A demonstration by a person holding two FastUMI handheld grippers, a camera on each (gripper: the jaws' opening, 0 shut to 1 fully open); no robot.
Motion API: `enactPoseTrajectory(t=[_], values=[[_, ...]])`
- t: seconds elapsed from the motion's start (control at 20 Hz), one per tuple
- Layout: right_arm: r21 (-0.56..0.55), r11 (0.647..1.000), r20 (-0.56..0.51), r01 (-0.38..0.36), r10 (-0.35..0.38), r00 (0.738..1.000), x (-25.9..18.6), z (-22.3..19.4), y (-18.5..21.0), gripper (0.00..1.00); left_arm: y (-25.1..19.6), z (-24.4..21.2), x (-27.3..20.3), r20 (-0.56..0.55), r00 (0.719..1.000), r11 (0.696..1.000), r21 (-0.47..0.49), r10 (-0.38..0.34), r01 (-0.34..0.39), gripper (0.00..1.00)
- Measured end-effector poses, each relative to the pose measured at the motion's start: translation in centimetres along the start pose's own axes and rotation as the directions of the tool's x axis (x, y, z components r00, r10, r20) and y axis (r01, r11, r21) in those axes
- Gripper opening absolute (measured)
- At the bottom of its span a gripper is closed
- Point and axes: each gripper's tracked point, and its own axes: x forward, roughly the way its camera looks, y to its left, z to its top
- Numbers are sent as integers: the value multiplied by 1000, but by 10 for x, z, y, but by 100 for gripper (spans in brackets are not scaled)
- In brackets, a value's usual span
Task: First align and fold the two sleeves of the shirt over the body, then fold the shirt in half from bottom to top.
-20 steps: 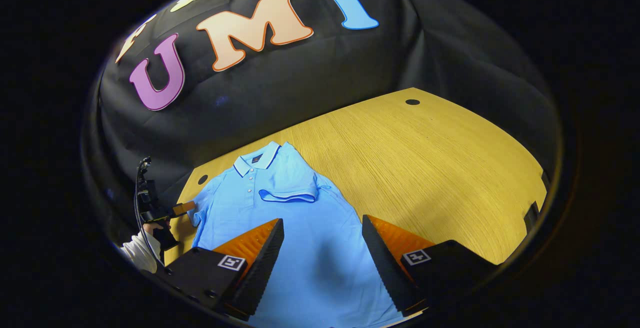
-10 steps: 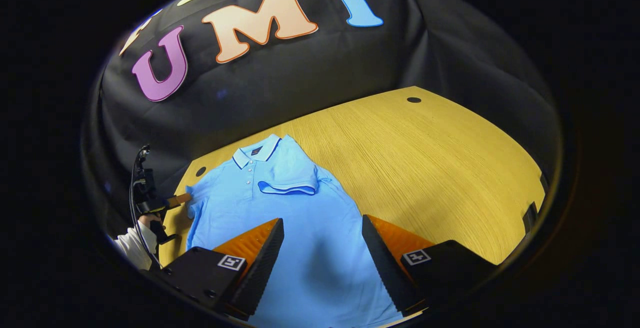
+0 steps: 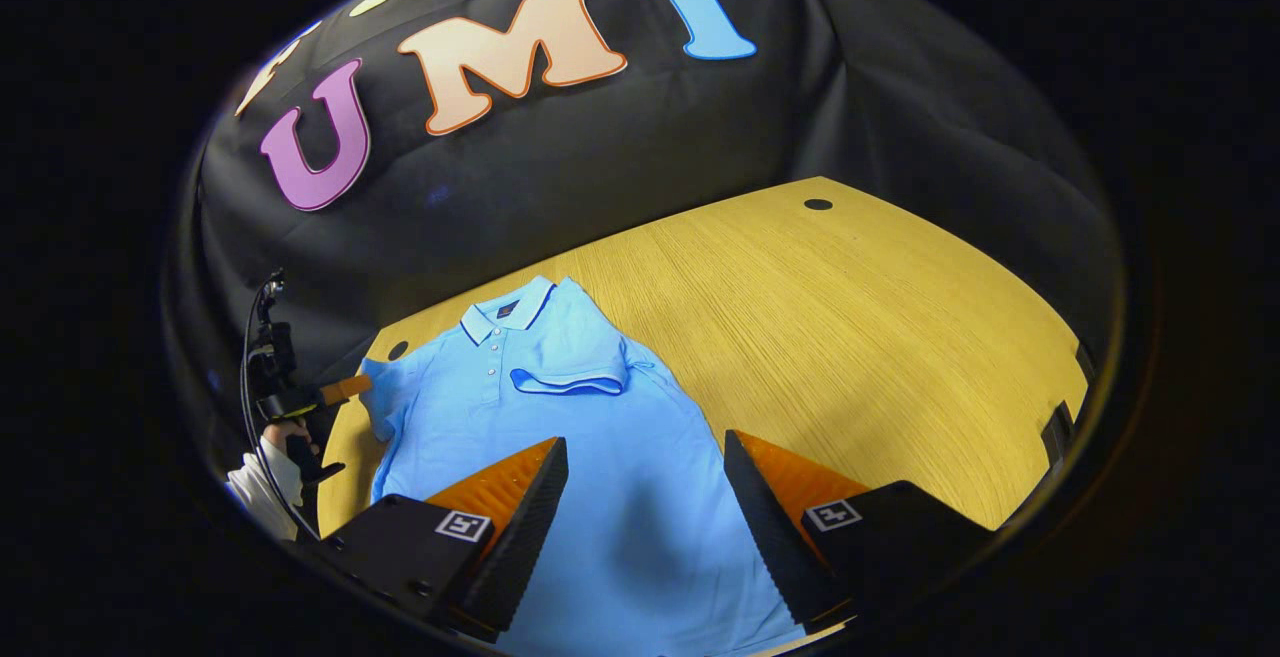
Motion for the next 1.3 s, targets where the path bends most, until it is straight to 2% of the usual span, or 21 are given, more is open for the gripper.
enactPoseTrajectory(t=[0.2, 0.35, 0.5, 0.55, 0.6, 0.7, 0.85, 0.9, 1.05, 1.3], values=[[8, 1000, 14, 7, -7, 1000, -6, 4, -2, 98, -60, 14, 1, 12, 995, 995, 21, -97, 96, 0], [1, 1000, 14, 20, -20, 1000, -9, 1, -6, 98, -110, 10, 8, -8, 982, 981, 33, -190, 190, 0], [-6, 999, 19, 33, -33, 999, -15, -3, -7, 98, -137, 0, 19, -33, 976, 974, 72, -215, 217, 1], [-5, 999, 18, 37, -37, 999, -16, -5, -9, 98, -145, -1, 21, -36, 975, 972, 80, -220, 222, 6], [-2, 999, 18, 38, -38, 999, -20, -6, -11, 98, -151, -5, 23, -40, 974, 970, 85, -225, 227, 7], [4, 999, 15, 38, -38, 999, -22, -11, -13, 98, -159, -7, 21, -42, 973, 970, 84, -227, 230, 21], [10, 999, 15, 32, -32, 999, -27, -15, -16, 98, -164, -4, 14, -21, 977, 972, 91, -214, 215, 97], [9, 1000, 17, 26, -27, 1000, -30, -16, -18, 98, -164, -7, 7, -22, 977, 972, 91, -213, 215, 94], [-19, 1000, 13, 9, -9, 1000, -34, -24, -20, 98, -162, -11, -19, -17, 977, 974, 79, -211, 212, 96], [-132, 990, -11, -41, 40, 999, -57, -47, -29, 98, -146, -36, -90, -4, 990, 990, 30, -139, 139, 96]])
